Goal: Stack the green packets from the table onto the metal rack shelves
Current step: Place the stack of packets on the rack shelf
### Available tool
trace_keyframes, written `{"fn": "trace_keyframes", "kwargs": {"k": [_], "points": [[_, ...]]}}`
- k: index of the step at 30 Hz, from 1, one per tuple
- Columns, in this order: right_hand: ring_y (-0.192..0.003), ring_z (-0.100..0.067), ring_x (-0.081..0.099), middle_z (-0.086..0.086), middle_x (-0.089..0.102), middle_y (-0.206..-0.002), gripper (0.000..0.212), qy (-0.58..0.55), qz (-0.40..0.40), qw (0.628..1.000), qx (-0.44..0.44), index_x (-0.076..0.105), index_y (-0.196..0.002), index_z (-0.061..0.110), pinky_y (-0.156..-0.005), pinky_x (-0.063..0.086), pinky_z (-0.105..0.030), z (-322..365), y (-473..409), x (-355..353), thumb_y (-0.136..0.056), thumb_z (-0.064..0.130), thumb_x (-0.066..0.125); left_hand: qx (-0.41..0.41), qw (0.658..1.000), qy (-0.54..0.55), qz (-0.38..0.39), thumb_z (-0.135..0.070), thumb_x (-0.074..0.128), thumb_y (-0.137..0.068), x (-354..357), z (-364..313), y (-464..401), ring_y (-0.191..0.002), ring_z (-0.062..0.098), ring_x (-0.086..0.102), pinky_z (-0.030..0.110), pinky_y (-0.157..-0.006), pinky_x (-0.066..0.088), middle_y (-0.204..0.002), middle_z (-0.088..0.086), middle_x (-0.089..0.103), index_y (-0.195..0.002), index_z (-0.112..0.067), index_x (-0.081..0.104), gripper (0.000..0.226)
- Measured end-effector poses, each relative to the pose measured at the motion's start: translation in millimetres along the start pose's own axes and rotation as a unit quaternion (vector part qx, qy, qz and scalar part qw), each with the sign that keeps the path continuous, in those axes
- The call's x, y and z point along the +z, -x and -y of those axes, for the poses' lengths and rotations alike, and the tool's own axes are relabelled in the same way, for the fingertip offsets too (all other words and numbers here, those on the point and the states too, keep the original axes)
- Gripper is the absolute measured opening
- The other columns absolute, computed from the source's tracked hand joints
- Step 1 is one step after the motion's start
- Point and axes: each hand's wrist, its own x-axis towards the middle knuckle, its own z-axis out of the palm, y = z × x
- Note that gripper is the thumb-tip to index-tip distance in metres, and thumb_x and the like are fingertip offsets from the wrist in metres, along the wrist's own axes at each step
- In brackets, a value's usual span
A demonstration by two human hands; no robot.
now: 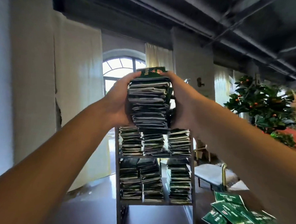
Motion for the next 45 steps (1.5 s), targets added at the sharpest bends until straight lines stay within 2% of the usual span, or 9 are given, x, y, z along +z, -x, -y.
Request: {"fn": "trace_keyframes", "kwargs": {"k": [4,9,11,17,25,30,36,42,45], "points": [[-0.083,-0.032,0.076,-0.010,0.078,-0.092,0.059,-0.015,0.038,0.999,0.004,0.082,-0.076,0.011,-0.094,0.056,-0.051,21.9,-60.5,-0.1,-0.092,0.057,0.049,-0.022,0.998,-0.060,0.012,-0.044,0.040,-0.101,-37.2,-37.4,-39.9,-0.120,0.034,0.045,0.052,-0.111,0.030,-0.127,0.016,0.052,-0.129,-0.016,0.050,0.040],[-0.116,-0.041,0.065,-0.017,0.068,-0.128,0.061,-0.110,0.068,0.990,0.047,0.068,-0.129,0.012,-0.109,0.042,-0.059,44.0,-142.5,-5.8,-0.092,0.056,0.048,-0.101,0.984,-0.105,-0.098,-0.056,0.053,-0.089,-87.7,-78.4,-90.7,-0.125,0.036,0.055,0.064,-0.109,0.035,-0.134,0.014,0.061,-0.126,-0.011,0.061,0.059],[-0.117,-0.042,0.065,-0.018,0.068,-0.128,0.063,-0.140,0.058,0.986,0.069,0.068,-0.130,0.012,-0.110,0.042,-0.058,56.0,-164.6,-8.3,-0.093,0.059,0.046,-0.136,0.976,-0.109,-0.134,-0.059,0.060,-0.081,-102.5,-95.5,-108.5,-0.125,0.039,0.056,0.068,-0.106,0.037,-0.137,0.016,0.061,-0.131,-0.009,0.061,0.071],[-0.095,-0.035,0.073,-0.017,0.076,-0.108,0.053,-0.179,0.006,0.978,0.107,0.076,-0.096,0.013,-0.099,0.052,-0.051,82.8,-212.2,0.7,-0.095,0.056,0.047,-0.218,0.950,-0.072,-0.210,-0.040,0.054,-0.077,-124.6,-145.4,-146.2,-0.080,0.026,0.062,0.037,-0.085,0.049,-0.083,0.010,0.065,-0.090,-0.011,0.057,0.033],[-0.113,-0.032,0.062,-0.014,0.065,-0.115,0.038,-0.339,0.039,0.921,0.189,0.069,-0.110,0.011,-0.112,0.040,-0.047,48.5,-248.2,0.8,-0.093,0.041,0.050,-0.370,0.888,-0.158,-0.222,-0.039,0.050,-0.077,-139.3,-142.5,-166.6,-0.097,0.037,0.065,0.051,-0.088,0.054,-0.109,0.018,0.067,-0.131,-0.008,0.055,0.063],[-0.078,-0.028,0.072,-0.017,0.072,-0.095,0.044,-0.337,0.055,0.923,0.177,0.072,-0.093,0.009,-0.074,0.060,-0.037,41.7,-248.0,-4.0,-0.095,0.040,0.041,-0.352,0.859,-0.310,-0.205,-0.027,0.040,-0.099,-130.9,-147.1,-181.3,-0.069,0.028,0.067,0.042,-0.076,0.059,-0.069,0.010,0.070,-0.088,-0.009,0.061,0.030],[-0.096,-0.031,0.070,-0.018,0.071,-0.115,0.050,-0.250,0.015,0.943,0.217,0.072,-0.108,0.011,-0.099,0.047,-0.045,31.2,-264.9,-5.8,-0.095,0.048,0.041,-0.319,0.784,-0.491,-0.205,-0.033,0.048,-0.097,-139.3,-146.5,-191.9,-0.072,0.032,0.072,0.042,-0.071,0.063,-0.086,0.015,0.071,-0.102,-0.007,0.067,0.033],[-0.112,-0.035,0.065,-0.019,0.063,-0.134,0.056,-0.198,-0.008,0.951,0.237,0.070,-0.120,0.011,-0.109,0.043,-0.049,21.2,-272.7,-9.0,-0.089,0.054,0.052,-0.271,0.682,-0.654,-0.183,-0.045,0.048,-0.096,-158.1,-141.4,-192.2,-0.065,0.017,0.054,0.025,-0.052,0.036,-0.075,0.004,0.058,-0.073,-0.018,0.055,0.036],[-0.109,-0.034,0.068,-0.016,0.071,-0.122,0.064,-0.155,-0.030,0.958,0.240,0.068,-0.124,0.012,-0.097,0.051,-0.045,22.1,-277.5,-7.5,-0.083,0.060,0.059,-0.273,0.694,-0.639,-0.190,-0.041,0.047,-0.097,-166.1,-143.6,-187.3,-0.068,0.015,0.047,0.027,-0.056,0.033,-0.080,0.005,0.055,-0.072,-0.017,0.053,0.035]]}}
